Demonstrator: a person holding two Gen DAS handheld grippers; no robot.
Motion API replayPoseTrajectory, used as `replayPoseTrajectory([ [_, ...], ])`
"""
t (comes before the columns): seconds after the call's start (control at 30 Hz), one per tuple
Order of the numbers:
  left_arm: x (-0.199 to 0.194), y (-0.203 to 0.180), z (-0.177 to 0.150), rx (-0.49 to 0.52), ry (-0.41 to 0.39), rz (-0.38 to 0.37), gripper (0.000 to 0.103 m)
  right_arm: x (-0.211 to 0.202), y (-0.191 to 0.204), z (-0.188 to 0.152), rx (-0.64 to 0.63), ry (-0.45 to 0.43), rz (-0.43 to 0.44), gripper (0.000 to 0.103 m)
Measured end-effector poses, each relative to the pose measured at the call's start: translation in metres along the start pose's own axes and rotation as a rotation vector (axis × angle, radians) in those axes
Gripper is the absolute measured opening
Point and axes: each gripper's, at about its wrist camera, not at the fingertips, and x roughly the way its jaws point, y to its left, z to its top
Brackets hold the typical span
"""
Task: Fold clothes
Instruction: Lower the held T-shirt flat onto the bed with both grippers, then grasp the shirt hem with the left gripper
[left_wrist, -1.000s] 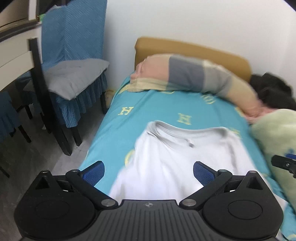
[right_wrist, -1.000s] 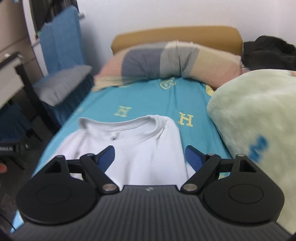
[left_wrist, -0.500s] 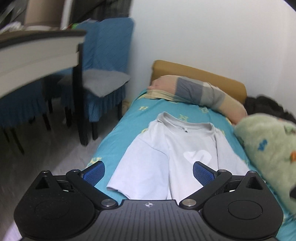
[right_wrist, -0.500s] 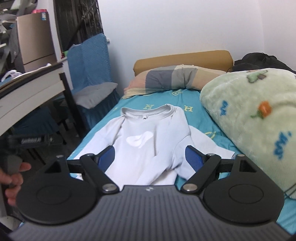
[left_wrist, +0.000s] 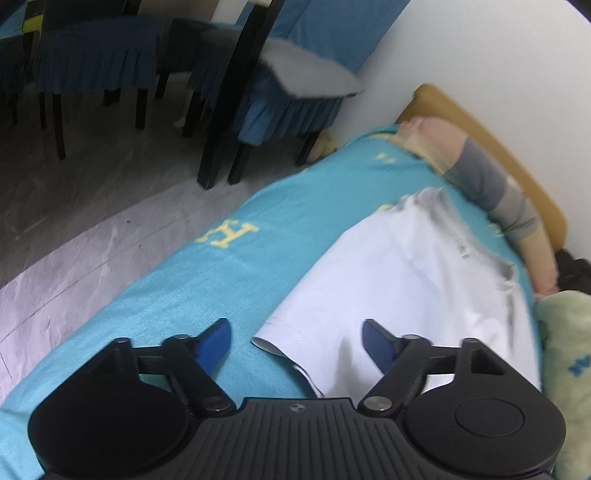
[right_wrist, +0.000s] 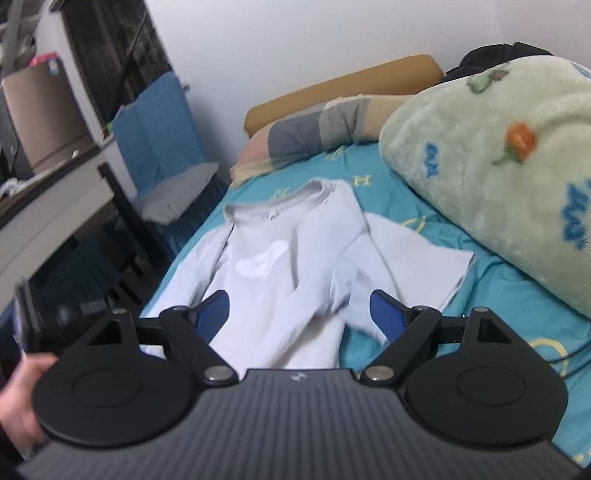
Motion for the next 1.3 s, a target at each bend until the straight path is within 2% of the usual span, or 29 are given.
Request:
replayPoseTrajectory([
  [0.03,0.005,-0.004,0.002,0.020,-0.009,-0.007,0.059,0.005,-0.003,0.003,0.011,-0.007,-0.003,0.084],
  [0.07,0.009,-0.008,0.004,0.039,-0.019,-0.014,0.046,0.010,-0.006,0.004,0.014,-0.004,-0.008,0.084],
  [0.1,0.014,-0.011,0.007,0.058,-0.025,-0.025,0.036,0.016,-0.008,0.006,0.017,0.000,-0.014,0.084],
  [0.13,0.016,-0.016,0.011,0.072,-0.019,-0.057,0.019,0.020,-0.010,0.007,0.019,0.005,-0.022,0.084],
  [0.17,0.018,-0.021,0.016,0.086,-0.017,-0.085,0.006,0.024,-0.012,0.007,0.022,0.011,-0.030,0.084],
  [0.23,0.018,-0.034,0.031,0.127,-0.048,-0.111,0.003,0.028,-0.016,0.007,0.040,0.019,-0.031,0.084],
  [0.3,0.013,-0.053,0.054,0.217,-0.133,-0.108,0.002,0.032,-0.016,0.007,0.037,0.020,-0.032,0.085],
  [0.4,0.010,-0.082,0.098,0.328,-0.275,-0.034,0.002,0.038,-0.017,0.007,0.032,0.023,-0.034,0.085],
  [0.43,0.010,-0.090,0.114,0.346,-0.318,-0.005,0.002,0.041,-0.016,0.007,0.024,0.023,-0.038,0.084],
  [0.57,0.019,-0.114,0.170,0.369,-0.502,0.190,0.001,0.053,-0.013,0.007,-0.002,0.024,-0.055,0.084],
  [0.63,0.038,-0.116,0.185,0.345,-0.525,0.266,0.001,0.059,-0.012,0.007,-0.006,0.026,-0.059,0.084],
  [0.67,0.049,-0.115,0.187,0.341,-0.514,0.283,0.002,0.062,-0.012,0.007,-0.007,0.028,-0.062,0.084],
  [0.73,0.068,-0.111,0.185,0.332,-0.466,0.267,0.003,0.069,-0.011,0.007,-0.011,0.030,-0.067,0.084],
  [0.77,0.076,-0.109,0.183,0.325,-0.434,0.254,0.010,0.071,-0.010,0.007,-0.017,0.031,-0.069,0.084],
  [0.83,0.085,-0.103,0.175,0.286,-0.343,0.241,0.017,0.077,-0.009,0.006,-0.028,0.034,-0.063,0.084],
  [0.93,0.074,-0.093,0.155,0.205,-0.207,0.152,0.029,0.080,-0.006,0.004,-0.034,0.036,-0.049,0.084],
  [1.0,0.049,-0.093,0.134,0.173,-0.131,0.098,0.031,0.079,-0.004,0.003,-0.031,0.038,-0.036,0.084],
  [1.03,0.030,-0.093,0.121,0.177,-0.101,0.062,0.036,0.079,-0.003,0.003,-0.030,0.039,-0.030,0.084],
  [1.07,0.009,-0.093,0.106,0.194,-0.067,0.029,0.046,0.078,-0.002,0.002,-0.029,0.040,-0.024,0.085],
  [1.1,-0.013,-0.092,0.091,0.214,-0.028,0.007,0.050,0.077,-0.001,0.002,-0.027,0.041,-0.018,0.084],
  [1.2,-0.074,-0.081,0.039,0.245,0.126,0.000,0.060,0.076,0.002,0.001,-0.023,0.044,0.001,0.084],
  [1.3,-0.124,-0.059,-0.015,0.191,0.264,-0.002,0.061,0.065,0.003,-0.003,-0.021,0.053,0.025,0.084],
])
